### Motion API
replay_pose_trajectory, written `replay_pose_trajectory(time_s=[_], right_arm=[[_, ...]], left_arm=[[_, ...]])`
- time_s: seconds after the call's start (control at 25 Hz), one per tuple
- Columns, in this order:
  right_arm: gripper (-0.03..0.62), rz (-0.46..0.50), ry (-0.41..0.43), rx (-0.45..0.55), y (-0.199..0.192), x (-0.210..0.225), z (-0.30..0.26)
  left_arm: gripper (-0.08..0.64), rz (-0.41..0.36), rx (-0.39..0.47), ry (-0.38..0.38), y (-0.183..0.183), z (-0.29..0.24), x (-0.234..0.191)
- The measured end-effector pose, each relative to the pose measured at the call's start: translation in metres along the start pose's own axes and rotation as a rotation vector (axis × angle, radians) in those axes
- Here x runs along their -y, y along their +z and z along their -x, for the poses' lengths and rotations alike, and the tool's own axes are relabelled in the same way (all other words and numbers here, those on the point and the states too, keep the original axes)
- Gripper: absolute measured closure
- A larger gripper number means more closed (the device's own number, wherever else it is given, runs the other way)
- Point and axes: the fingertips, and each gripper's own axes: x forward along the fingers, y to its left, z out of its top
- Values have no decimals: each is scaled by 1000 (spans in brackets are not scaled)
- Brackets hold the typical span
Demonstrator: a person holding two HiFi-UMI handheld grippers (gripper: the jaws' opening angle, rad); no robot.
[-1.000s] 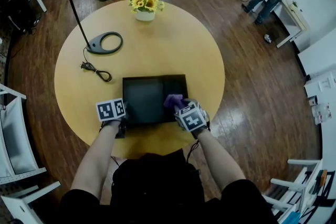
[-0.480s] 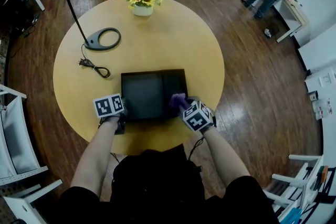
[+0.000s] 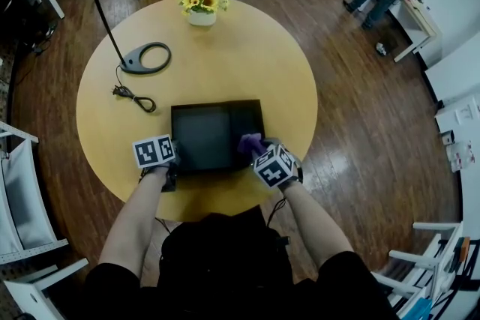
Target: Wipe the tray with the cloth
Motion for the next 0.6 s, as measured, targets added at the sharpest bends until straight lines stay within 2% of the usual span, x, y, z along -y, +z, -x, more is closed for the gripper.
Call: replay_pose_trajectory(time_s=[0.28,0.36,0.44,0.6], right_arm=[[491,-40,-8,81,23,19,19],[491,-69,-39,98,21,36,23],[491,-93,-79,119,19,58,29],[491,-169,-105,171,21,104,38]], left_arm=[[492,-4,6,0,-1,0,-1],[488,8,16,1,-1,3,-2],[488,34,64,2,6,13,-2],[488,88,231,-6,39,45,1]])
